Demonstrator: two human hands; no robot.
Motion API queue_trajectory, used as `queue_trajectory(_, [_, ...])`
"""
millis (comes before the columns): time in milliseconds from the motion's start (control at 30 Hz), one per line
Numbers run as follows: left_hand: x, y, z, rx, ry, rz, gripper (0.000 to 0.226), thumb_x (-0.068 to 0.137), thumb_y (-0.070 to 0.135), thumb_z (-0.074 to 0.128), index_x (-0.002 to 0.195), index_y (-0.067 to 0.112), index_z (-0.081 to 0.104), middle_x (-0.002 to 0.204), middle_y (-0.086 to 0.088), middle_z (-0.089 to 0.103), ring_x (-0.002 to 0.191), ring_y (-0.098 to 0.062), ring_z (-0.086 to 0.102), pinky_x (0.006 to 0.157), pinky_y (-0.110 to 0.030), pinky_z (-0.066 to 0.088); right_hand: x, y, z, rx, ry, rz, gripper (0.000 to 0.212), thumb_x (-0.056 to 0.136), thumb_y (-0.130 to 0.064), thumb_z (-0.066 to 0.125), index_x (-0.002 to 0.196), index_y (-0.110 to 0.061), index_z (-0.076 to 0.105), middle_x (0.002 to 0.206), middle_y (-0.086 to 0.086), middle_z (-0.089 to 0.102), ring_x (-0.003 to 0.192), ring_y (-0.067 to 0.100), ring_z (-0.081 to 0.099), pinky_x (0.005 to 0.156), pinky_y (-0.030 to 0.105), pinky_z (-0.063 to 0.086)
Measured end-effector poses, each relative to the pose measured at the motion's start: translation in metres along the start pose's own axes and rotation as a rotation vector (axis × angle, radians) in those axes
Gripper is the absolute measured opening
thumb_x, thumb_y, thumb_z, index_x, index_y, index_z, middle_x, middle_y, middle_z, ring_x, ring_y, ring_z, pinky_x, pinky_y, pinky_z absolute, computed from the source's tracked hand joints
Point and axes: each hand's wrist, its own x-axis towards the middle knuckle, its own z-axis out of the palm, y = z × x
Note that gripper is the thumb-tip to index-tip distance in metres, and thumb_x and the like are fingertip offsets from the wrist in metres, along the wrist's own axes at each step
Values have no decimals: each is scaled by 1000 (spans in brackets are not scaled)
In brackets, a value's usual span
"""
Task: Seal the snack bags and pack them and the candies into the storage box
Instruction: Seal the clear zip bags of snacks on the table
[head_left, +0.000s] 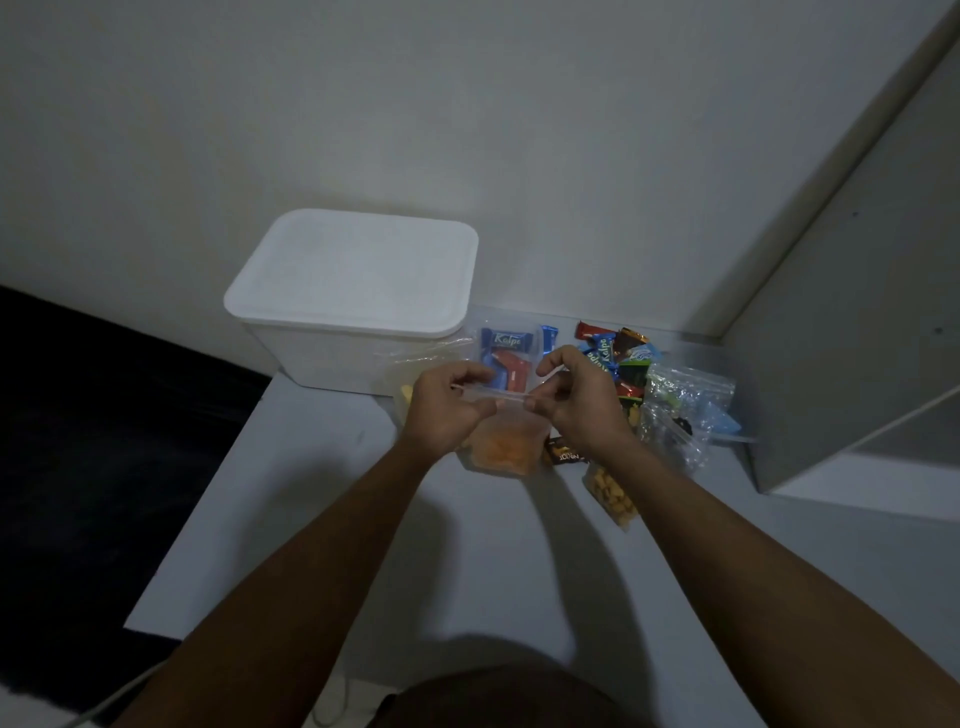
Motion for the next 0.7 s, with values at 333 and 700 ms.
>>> queue_trajectory(333, [-3,9,11,-289,-32,-609,23,82,24,69,68,6,65,60,-9,61,49,-19,54,50,-26,40,-3,2,7,64,45,2,34,77,12,71,83,-18,55,79,23,69,78,24,70,57,9,51])
queue_trajectory(700, [-5,5,14,-404,-45,-648,7,84,7,60,85,4,66,73,-7,65,64,-17,61,57,-26,45,-8,10,6,244,-53,72,36,72,8,77,97,-8,58,80,19,71,67,9,69,59,21,56])
